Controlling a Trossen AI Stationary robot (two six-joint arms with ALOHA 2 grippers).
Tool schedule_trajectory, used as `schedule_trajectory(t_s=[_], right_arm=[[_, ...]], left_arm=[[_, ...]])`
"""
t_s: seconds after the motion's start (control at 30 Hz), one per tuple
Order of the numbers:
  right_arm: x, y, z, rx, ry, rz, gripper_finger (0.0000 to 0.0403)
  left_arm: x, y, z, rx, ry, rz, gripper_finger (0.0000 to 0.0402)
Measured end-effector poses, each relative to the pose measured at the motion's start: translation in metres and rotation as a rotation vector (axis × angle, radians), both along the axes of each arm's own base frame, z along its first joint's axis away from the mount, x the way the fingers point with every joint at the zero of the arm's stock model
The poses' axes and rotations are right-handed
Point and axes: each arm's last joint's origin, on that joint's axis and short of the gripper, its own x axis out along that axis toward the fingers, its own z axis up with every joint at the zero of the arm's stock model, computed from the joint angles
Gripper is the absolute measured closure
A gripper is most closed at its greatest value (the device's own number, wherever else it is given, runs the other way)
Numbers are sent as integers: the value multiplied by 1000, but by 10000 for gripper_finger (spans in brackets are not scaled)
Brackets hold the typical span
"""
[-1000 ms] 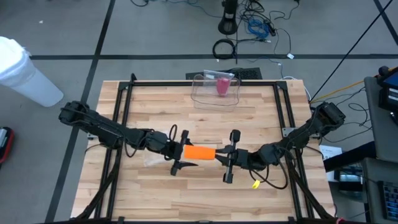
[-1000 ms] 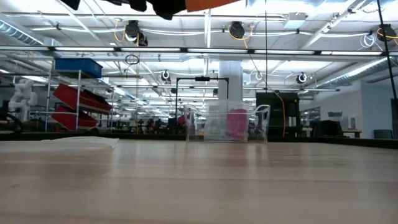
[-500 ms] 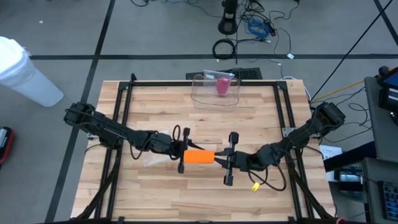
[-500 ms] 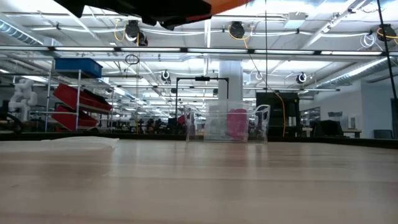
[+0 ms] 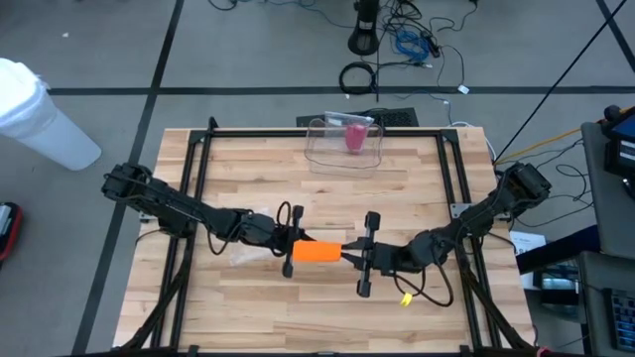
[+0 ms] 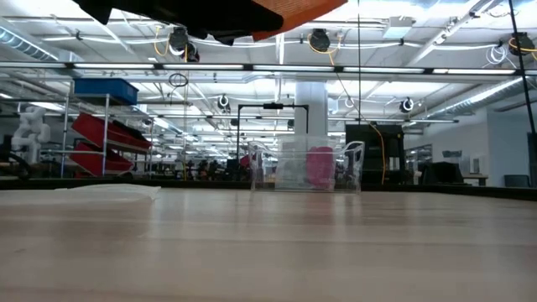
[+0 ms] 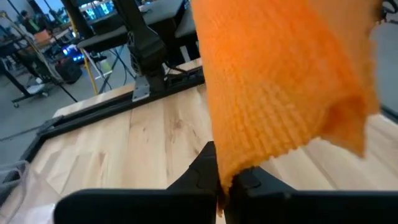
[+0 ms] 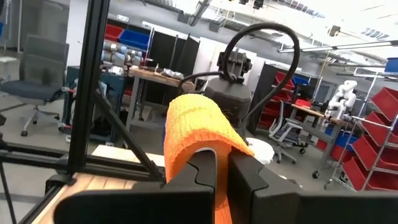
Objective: Roll bandage
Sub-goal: Roll the orange bandage
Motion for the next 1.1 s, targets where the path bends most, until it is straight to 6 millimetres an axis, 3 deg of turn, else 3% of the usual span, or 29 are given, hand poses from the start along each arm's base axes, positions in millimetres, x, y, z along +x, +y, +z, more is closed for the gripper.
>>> schedule_trajectory(t_s=[0.3, 0.47, 0.6, 0.9, 1.1], right_arm=[[0, 1, -1, -32, 15, -13, 399], [-5, 1, 4, -30, -7, -135, 399], [-5, 1, 3, -50, 6, -174, 399], [-5, -4, -11, -130, 166, -375, 399], [-6, -4, -6, -149, 146, -409, 399]], left_arm=[[-10, -20, 5, 36, -12, 29, 400], [-18, -26, -4, 12, 112, 34, 401], [-21, -33, -13, -46, 197, -25, 401], [-27, -47, -8, -169, 228, -332, 401], [-28, -48, -8, -185, 245, -385, 401]])
